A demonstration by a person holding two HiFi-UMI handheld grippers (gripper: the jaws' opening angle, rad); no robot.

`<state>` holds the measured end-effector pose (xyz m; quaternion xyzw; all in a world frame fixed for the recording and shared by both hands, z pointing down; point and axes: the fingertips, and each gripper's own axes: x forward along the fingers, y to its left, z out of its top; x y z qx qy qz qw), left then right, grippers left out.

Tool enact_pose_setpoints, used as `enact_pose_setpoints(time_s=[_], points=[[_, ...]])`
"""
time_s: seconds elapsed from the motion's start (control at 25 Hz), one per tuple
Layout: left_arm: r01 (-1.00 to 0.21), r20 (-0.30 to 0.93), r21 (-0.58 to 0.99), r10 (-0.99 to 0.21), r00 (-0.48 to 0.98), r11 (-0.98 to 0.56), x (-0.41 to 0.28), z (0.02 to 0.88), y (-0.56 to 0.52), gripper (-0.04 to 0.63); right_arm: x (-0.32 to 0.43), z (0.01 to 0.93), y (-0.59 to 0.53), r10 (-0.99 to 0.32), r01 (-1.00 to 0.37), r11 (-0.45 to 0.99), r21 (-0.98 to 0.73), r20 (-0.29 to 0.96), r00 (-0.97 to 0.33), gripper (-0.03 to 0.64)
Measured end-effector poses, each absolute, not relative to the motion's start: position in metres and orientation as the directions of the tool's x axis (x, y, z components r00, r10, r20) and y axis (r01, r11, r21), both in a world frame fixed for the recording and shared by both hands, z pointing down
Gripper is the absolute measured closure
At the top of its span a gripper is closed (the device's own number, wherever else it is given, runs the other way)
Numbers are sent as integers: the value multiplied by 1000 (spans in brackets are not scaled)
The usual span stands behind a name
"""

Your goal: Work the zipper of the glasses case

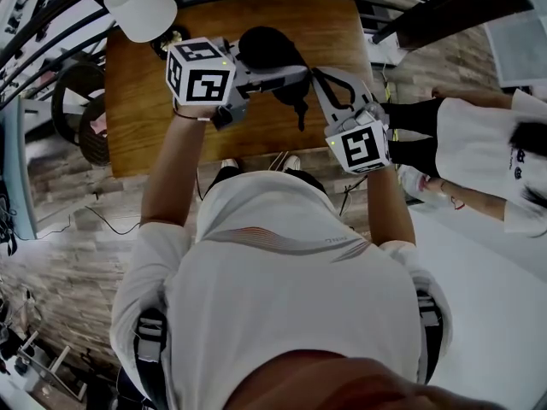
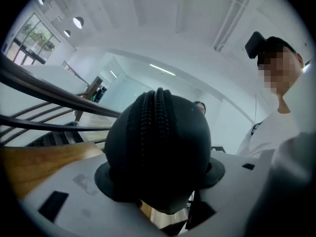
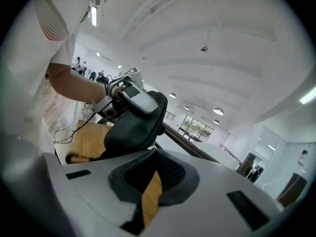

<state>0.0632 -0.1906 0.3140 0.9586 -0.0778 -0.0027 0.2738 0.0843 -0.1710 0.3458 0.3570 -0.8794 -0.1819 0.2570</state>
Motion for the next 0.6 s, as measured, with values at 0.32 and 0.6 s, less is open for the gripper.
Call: enact_pose_setpoints(time_s=[0.32, 0.6], points=[[-121, 299, 424, 13, 954, -897, 74, 360, -150, 319, 66, 347, -163, -677, -477, 713, 515, 325, -660, 566], [-100, 495, 352, 95, 864, -931, 78, 403, -122, 316, 57, 344, -156, -665, -373, 688, 623, 334, -668, 566]])
